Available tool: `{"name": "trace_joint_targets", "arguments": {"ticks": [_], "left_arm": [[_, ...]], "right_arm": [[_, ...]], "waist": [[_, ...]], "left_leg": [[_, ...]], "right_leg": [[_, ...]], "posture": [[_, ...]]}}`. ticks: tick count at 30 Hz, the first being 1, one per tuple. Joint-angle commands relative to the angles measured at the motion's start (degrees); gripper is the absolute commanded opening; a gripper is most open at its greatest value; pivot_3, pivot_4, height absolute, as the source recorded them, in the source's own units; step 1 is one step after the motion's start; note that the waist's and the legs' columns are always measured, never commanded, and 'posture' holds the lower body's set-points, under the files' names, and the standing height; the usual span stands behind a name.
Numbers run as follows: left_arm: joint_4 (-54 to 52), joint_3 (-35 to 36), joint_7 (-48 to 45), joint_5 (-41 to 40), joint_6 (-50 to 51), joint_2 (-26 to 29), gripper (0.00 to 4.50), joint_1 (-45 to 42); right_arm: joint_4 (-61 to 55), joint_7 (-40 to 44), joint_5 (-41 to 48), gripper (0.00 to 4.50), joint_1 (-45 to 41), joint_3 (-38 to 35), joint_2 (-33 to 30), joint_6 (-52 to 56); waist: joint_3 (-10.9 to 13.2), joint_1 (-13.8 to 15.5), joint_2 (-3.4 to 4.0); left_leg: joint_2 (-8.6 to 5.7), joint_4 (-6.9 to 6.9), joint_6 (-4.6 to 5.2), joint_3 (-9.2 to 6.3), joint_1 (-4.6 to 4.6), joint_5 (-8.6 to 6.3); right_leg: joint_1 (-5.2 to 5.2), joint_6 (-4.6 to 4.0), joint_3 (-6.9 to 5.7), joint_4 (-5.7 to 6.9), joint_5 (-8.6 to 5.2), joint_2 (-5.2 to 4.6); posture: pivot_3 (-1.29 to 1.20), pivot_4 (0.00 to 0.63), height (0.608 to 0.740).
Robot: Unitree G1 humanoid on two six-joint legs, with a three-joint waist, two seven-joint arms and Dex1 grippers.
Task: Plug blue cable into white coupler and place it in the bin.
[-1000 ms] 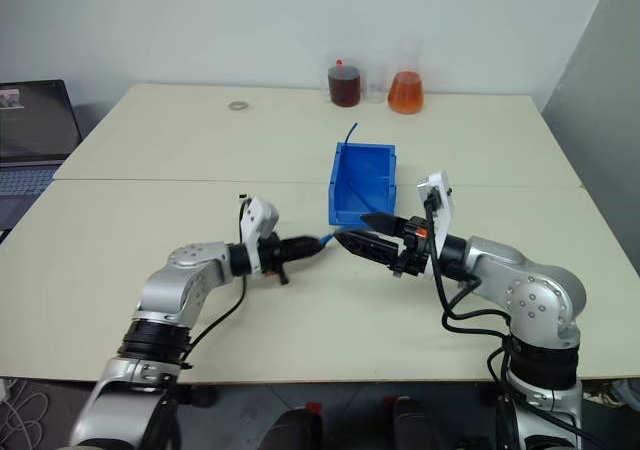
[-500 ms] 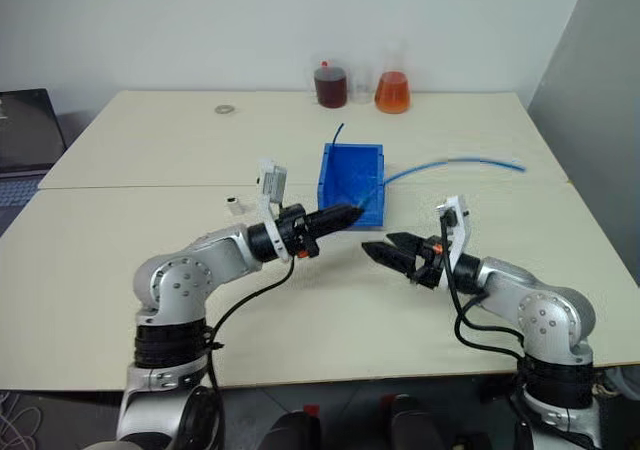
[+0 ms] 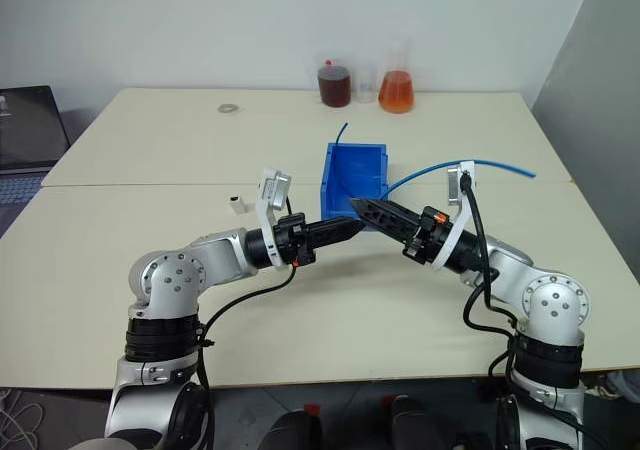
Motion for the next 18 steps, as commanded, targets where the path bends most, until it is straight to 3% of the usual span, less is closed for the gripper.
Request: {"name": "trace_joint_targets", "arguments": {"ticks": [1, 7, 18], "left_arm": [[-1.22, 1.59, 0.84, -5.45, 2.31, -1.31, 0.26, -1.87], [-1.7, 2.8, 2.88, -9.33, 3.79, -0.94, 0.26, -1.49], [-3.87, 1.73, 3.17, -12.06, 4.93, 0.9, 0.26, 0.82]], "right_arm": [[-0.59, 1.23, -0.19, 4.5, 0.18, 2.46, -0.41, -0.88], [0.71, 3.43, -1.04, 4.5, 1.83, 2.69, -3.66, -2.07], [3.23, 0.41, 4.67, 4.5, 0.46, -0.42, -3.49, -3.85]], "waist": [[0.0, 0.02, 0.0], [0.0, 0.34, 0.0], [0.0, 0.35, 0.0]], "left_leg": [[0.0, 0.0, 0.0, 0.0, -0.02, 0.0], [-0.01, 0.01, 0.0, 0.01, -0.02, 0.0], [0.0, 0.01, 0.0, 0.0, -0.02, 0.0]], "right_leg": [[-0.01, 0.0, 0.0, 0.0, 0.0, 0.0], [0.0, 0.01, 0.0, -0.02, 0.0, -0.01], [-0.01, 0.0, 0.01, -0.02, 0.0, 0.0]], "posture": [[0.0, 0.15, 0.74], [0.0, 0.15, 0.74], [0.0, 0.15, 0.74]]}}
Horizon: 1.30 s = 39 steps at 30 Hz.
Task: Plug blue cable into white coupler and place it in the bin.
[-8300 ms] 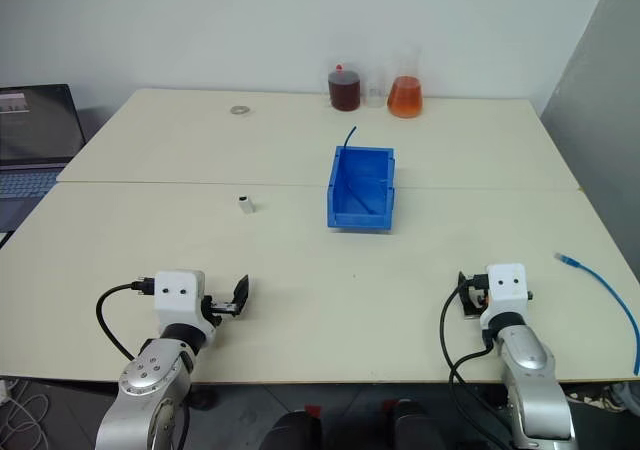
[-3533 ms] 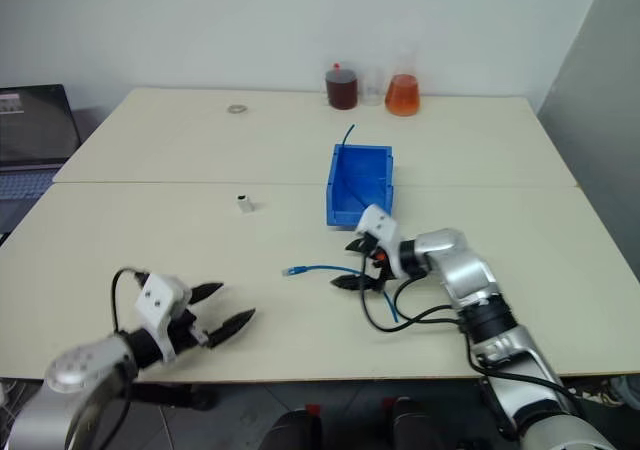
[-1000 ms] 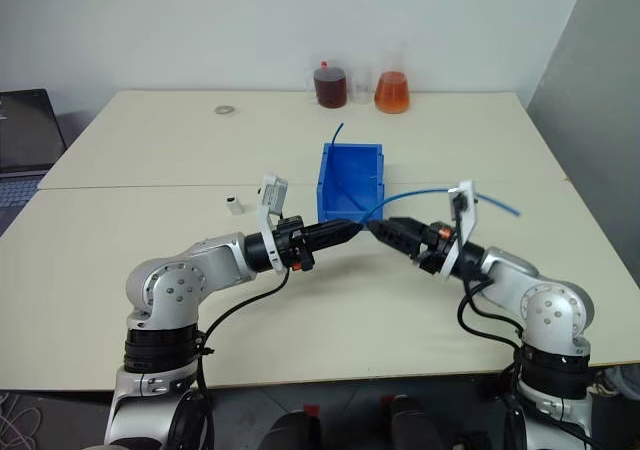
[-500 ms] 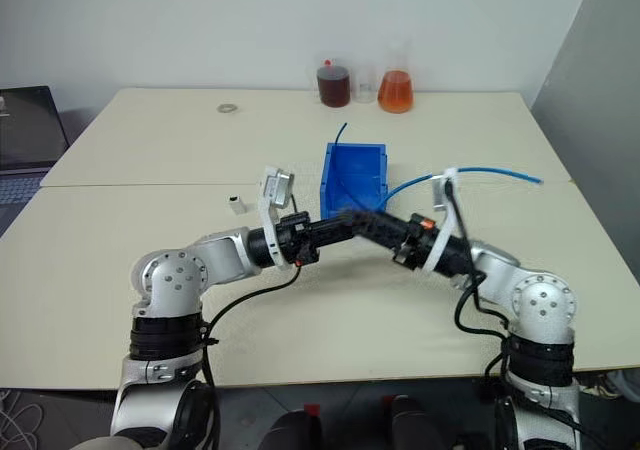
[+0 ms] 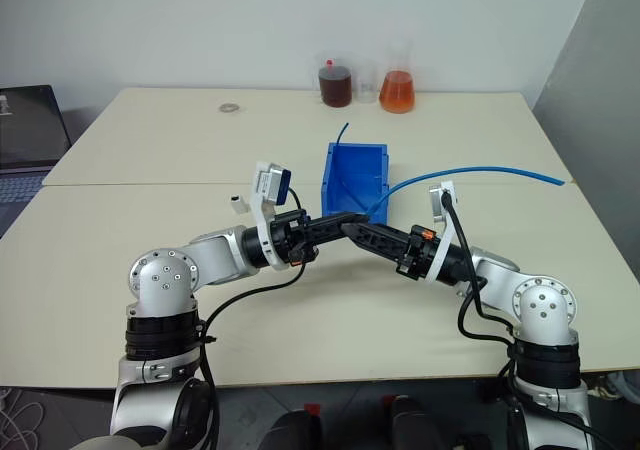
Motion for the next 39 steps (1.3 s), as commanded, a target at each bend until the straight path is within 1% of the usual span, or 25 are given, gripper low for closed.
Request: {"name": "trace_joint_targets", "arguments": {"ticks": [1, 9, 17, 25, 27, 28, 30, 32, 39], "left_arm": [[-3.15, -0.48, -0.24, -2.96, 1.49, 1.14, 0.26, 1.35], [-3.79, -0.83, 1.2, -3.99, 1.69, 1.39, 0.26, 2.66], [-2.03, 0.53, 3.31, -5.11, 1.09, 0.8, 0.26, 1.77], [-2.3, 0.37, 4.36, -6.76, 1.02, 1.14, 0.26, 1.72], [-2.23, 0.31, 4.52, -6.76, 0.84, 1.27, 0.26, 1.75], [-2.21, 0.33, 4.61, -6.77, 0.79, 1.35, 0.26, 1.77], [-2.27, 0.3, 4.7, -6.83, 0.72, 1.49, 0.26, 1.84], [-2.36, 0.28, 4.78, -7.05, 0.7, 1.64, 0.26, 1.97], [-2.6, 0.19, 5.16, -7.64, 0.37, 1.98, 0.26, 2.48]], "right_arm": [[0.42, -1.83, 3.34, 4.5, -1.57, -4.33, -0.24, -3.2], [0.78, -3.22, 5.58, 4.5, -2.65, -4.41, -0.26, -3.98], [-0.12, -1.65, 5.34, 4.5, -1.67, -2.71, -1.09, -2.98], [-0.19, -0.99, 4.59, 4.5, -1.61, -1.32, -1.05, -3.34], [-0.15, -0.87, 4.68, 4.14, -1.46, -1.23, -1.22, -3.32], [-0.2, -0.89, 4.72, 4.04, -1.34, -1.2, -1.25, -3.33], [-0.24, -0.86, 4.79, 3.59, -1.13, -1.16, -1.31, -3.33], [-0.14, -0.96, 4.69, 3.26, -0.97, -1.13, -1.25, -3.43], [-0.56, -0.91, 5.37, 1.59, -0.25, -1.05, -1.63, -3.29]], "waist": [[0.0, 0.02, 0.0], [0.0, 0.15, 0.0], [0.0, 0.29, 0.0], [0.0, 0.29, 0.0], [0.0, 0.29, 0.0], [0.0, 0.29, 0.0], [0.0, 0.29, 0.0], [0.0, 0.29, 0.0], [0.0, 0.29, 0.0]], "left_leg": [[0.0, 0.0, 0.0, 0.01, 0.01, 0.0], [0.0, 0.0, 0.0, 0.01, 0.01, 0.0], [0.0, 0.0, 0.0, 0.01, -0.01, 0.0], [0.0, -0.01, 0.0, 0.0, -0.01, 0.0], [0.0, 0.0, 0.0, 0.01, -0.01, 0.0], [0.0, -0.01, 0.0, 0.0, -0.02, 0.0], [0.0, 0.0, 0.0, 0.0, -0.02, 0.0], [0.0, -0.01, 0.0, 0.0, -0.02, 0.0], [0.0, -0.01, 0.0, 0.0, -0.02, 0.0]], "right_leg": [[0.0, 0.0, 0.01, 0.0, 0.0, 0.0], [0.0, 0.0, 0.01, 0.0, 0.0, 0.0], [0.0, 0.0, 0.0, -0.03, 0.0, -0.01], [0.0, 0.0, -0.01, -0.04, 0.0, 0.0], [0.0, 0.0, 0.0, -0.04, 0.0, 0.0], [0.0, 0.0, -0.01, -0.04, 0.0, 0.0], [0.0, 0.0, -0.01, -0.04, 0.0, 0.0], [0.0, 0.0, -0.01, -0.05, 0.0, 0.0], [0.0, 0.0, 0.0, -0.05, 0.0, 0.0]], "posture": [[0.0, 0.15, 0.74], [0.0, 0.15, 0.74], [0.0, 0.15, 0.74], [0.0, 0.15, 0.74], [0.0, 0.15, 0.74], [0.0, 0.15, 0.74], [0.0, 0.15, 0.74], [0.0, 0.15, 0.74], [0.0, 0.15, 0.74]]}}
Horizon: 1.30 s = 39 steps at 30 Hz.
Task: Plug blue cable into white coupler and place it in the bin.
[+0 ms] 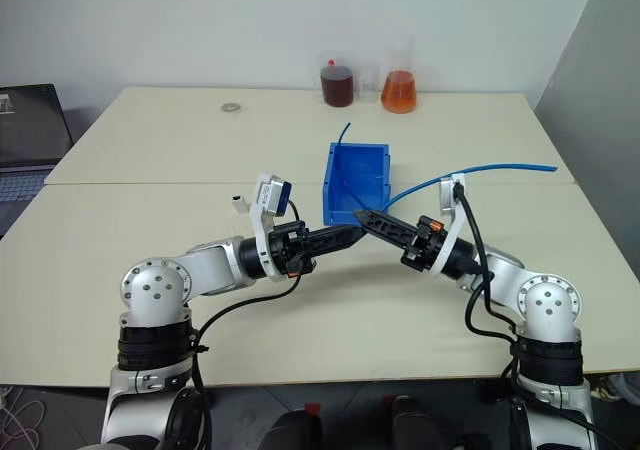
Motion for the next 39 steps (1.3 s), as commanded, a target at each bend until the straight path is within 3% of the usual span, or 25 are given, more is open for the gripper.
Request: {"name": "trace_joint_targets", "arguments": {"ticks": [1, 7, 19, 21, 26, 32, 36, 39], "left_arm": [[-1.15, 0.97, -0.03, -2.01, -0.82, 0.23, 0.26, -0.33], [-1.44, 1.04, 0.28, -2.38, -0.86, 0.73, 0.26, 0.11], [-1.63, 0.93, 1.55, -1.04, -2.98, 0.74, 0.26, 0.22], [-1.47, 1.13, 1.38, -1.24, -3.04, 0.9, 0.81, 0.27], [-2.03, 2.32, 0.83, -2.92, -3.05, 2.35, 1.66, 0.84], [-5.27, 5.42, 1.0, -3.8, -3.21, 7.17, 2.91, 4.23], [-6.78, 8.51, 2.38, 2.41, -7.7, 12.95, 3.73, 8.07], [-7.35, 7.24, 8.12, 16.48, -17.39, 15.65, 4.37, 12.67]], "right_arm": [[-2.25, 0.53, 1.61, 1.32, 0.23, -0.65, -0.74, -0.44], [-1.61, 1.11, 1.9, 0.16, 0.63, -0.84, -1.39, -0.44], [-2.03, 0.94, 2.59, 0.13, 0.8, -0.17, -1.72, -0.43], [-1.98, 0.69, 2.05, 0.13, 0.59, 0.0, -1.7, -0.71], [-1.04, 0.98, 1.3, 0.13, -0.47, -0.24, -2.52, -1.11], [2.8, 3.68, -1.31, 0.13, -4.09, -0.57, -4.61, -1.45], [5.17, 6.01, -4.02, 0.13, -7.0, -0.52, -5.27, -2.07], [6.38, 7.63, -6.2, 0.13, -8.41, -0.34, -5.13, -2.74]], "waist": [[0.0, 0.0, 0.0], [0.0, -0.01, 0.0], [0.0, 0.0, 0.0], [0.0, 0.0, 0.0], [0.0, 0.0, 0.0], [0.0, -0.18, 0.01], [0.0, -0.14, 0.01], [0.01, -0.02, 0.01]], "left_leg": [[0.0, 0.0, 0.0, 0.0, -0.01, 0.0], [0.0, 0.0, 0.0, 0.0, -0.01, 0.0], [0.0, -0.01, 0.0, -0.01, -0.02, 0.0], [0.0, -0.01, 0.0, 0.0, -0.02, 0.0], [0.0, -0.01, 0.0, -0.01, -0.02, 0.0], [0.02, -0.03, 0.0, 0.01, -0.01, 0.0], [0.04, -0.05, 0.0, 0.0, -0.01, 0.0], [0.04, -0.07, 0.0, 0.01, -0.01, 0.0]], "right_leg": [[0.0, 0.0, 0.0, -0.01, 0.0, 0.0], [0.0, 0.0, 0.0, -0.02, 0.0, 0.0], [0.0, 0.0, -0.01, -0.03, 0.0, 0.0], [0.0, 0.0, 0.0, -0.03, 0.0, 0.0], [-0.01, 0.0, -0.01, -0.03, 0.0, 0.0], [-0.02, 0.0, 0.01, -0.04, -0.01, 0.01], [-0.06, -0.02, 0.0, -0.04, -0.02, 0.03], [-0.05, -0.03, 0.01, -0.08, -0.01, 0.03]], "posture": [[0.0, 0.15, 0.74], [0.0, 0.15, 0.74], [0.0, 0.15, 0.74], [0.0, 0.15, 0.74], [0.0, 0.15, 0.74], [0.0, 0.15, 0.74], [0.0, 0.15, 0.74], [0.0, 0.15, 0.74]]}}
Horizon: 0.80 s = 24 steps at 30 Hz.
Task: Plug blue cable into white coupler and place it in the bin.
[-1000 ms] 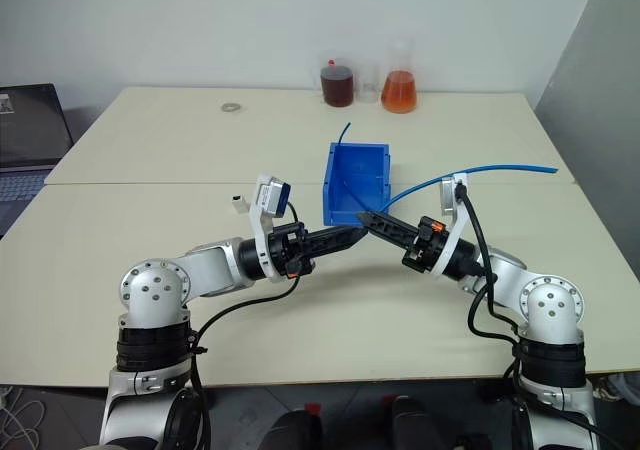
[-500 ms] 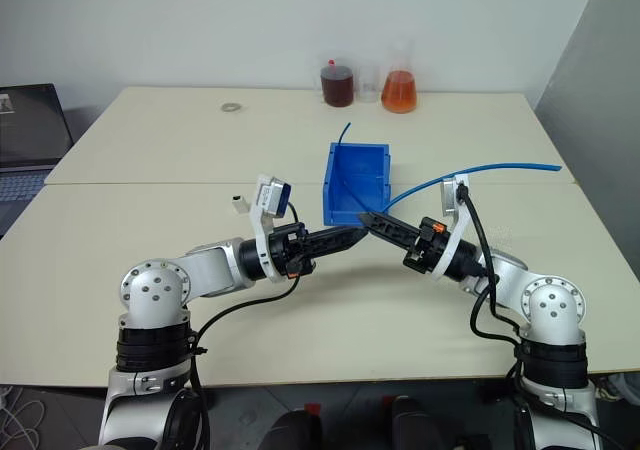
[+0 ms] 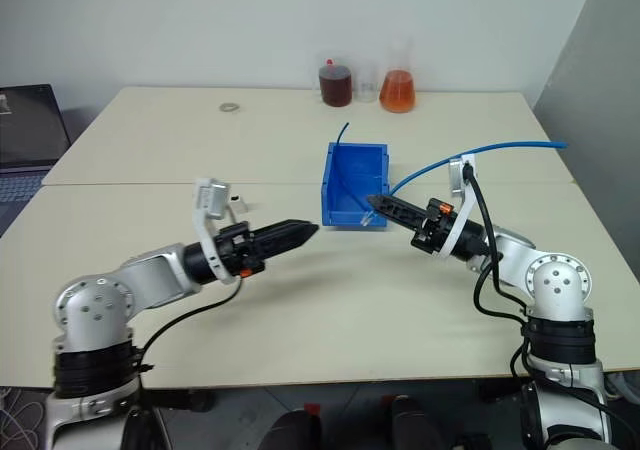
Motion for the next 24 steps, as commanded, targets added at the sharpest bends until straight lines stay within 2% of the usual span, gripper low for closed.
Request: {"name": "trace_joint_targets", "arguments": {"ticks": [1, 5, 9, 16, 24], "left_arm": [[-1.6, -0.96, 7.48, 16.56, -12.36, 1.7, 4.49, 4.01], [3.0, -7.08, 18.82, 35.66, -24.9, -0.69, 4.49, 6.25], [11.61, -7.46, 27.59, 44.62, -32.26, -6.02, 4.49, 2.98], [32.92, -7.46, 32.27, 51.33, -40.72, -12.47, 4.49, -10.81], [46.56, -7.79, 33.36, 54.2, -45.08, -17.75, 4.49, -18.84]], "right_arm": [[0.32, 2.83, -2.11, 0.13, -2.23, -0.68, -0.06, -1.52], [0.67, 5.61, -5.22, 0.13, -2.62, 0.92, 0.45, -1.71], [1.68, 7.64, -7.6, 0.13, -3.32, 1.69, 0.92, -1.95], [2.53, 9.2, -10.32, 0.13, -4.23, 1.07, 1.66, -1.94], [0.96, 8.96, -11.47, 0.13, -3.76, -0.26, 0.89, -1.63]], "waist": [[0.0, 0.12, 0.0], [0.0, 0.38, 0.0], [0.0, 0.7, 0.0], [0.0, 0.97, -0.02], [0.0, 0.64, -0.02]], "left_leg": [[-0.01, -0.01, 0.0, 0.01, 0.01, 0.0], [-0.02, 0.0, 0.0, 0.02, -0.05, 0.0], [-0.04, 0.02, 0.0, 0.01, -0.14, 0.0], [-0.08, 0.05, 0.0, 0.01, -0.21, 0.0], [-0.1, 0.06, 0.0, 0.04, -0.34, 0.0]], "right_leg": [[0.0, 0.0, 0.02, 0.0, 0.0, -0.02], [0.0, -0.12, 0.01, -0.07, 0.08, -0.06], [0.0, -0.2, -0.05, -0.12, 0.19, -0.13], [-0.01, -0.17, -0.1, -0.12, 0.24, -0.15], [-0.08, -0.16, -0.1, -0.2, 0.26, -0.19]], "posture": [[0.0, 0.15, 0.74], [0.0, 0.15, 0.74], [0.0, 0.15, 0.74], [0.0, 0.15, 0.74], [0.0, 0.15, 0.74]]}}
